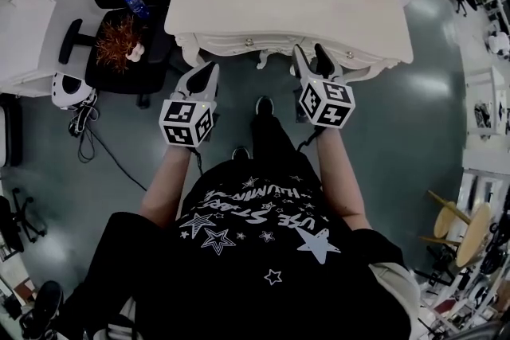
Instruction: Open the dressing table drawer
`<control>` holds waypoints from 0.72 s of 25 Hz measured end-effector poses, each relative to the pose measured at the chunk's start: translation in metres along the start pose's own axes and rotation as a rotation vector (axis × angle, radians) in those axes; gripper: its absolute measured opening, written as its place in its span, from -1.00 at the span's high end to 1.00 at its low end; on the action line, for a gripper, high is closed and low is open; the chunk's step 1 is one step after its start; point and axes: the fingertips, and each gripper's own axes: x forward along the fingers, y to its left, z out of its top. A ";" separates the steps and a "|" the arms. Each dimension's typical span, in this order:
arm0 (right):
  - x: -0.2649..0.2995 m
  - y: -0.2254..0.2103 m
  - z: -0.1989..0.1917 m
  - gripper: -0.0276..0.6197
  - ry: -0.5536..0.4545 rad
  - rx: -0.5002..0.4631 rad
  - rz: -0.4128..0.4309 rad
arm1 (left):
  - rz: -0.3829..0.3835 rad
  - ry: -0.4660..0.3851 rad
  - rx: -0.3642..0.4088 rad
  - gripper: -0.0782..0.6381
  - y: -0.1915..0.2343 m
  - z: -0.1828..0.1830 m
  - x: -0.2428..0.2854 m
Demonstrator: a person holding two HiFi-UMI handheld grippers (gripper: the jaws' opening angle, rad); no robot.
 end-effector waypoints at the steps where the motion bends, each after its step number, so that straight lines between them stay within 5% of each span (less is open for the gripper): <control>1: 0.007 0.001 0.000 0.15 0.003 0.001 0.007 | 0.006 0.001 -0.004 0.78 0.003 0.000 0.002; 18: 0.210 0.025 0.026 0.17 0.078 0.003 0.182 | 0.209 0.019 -0.064 0.78 0.125 0.032 0.082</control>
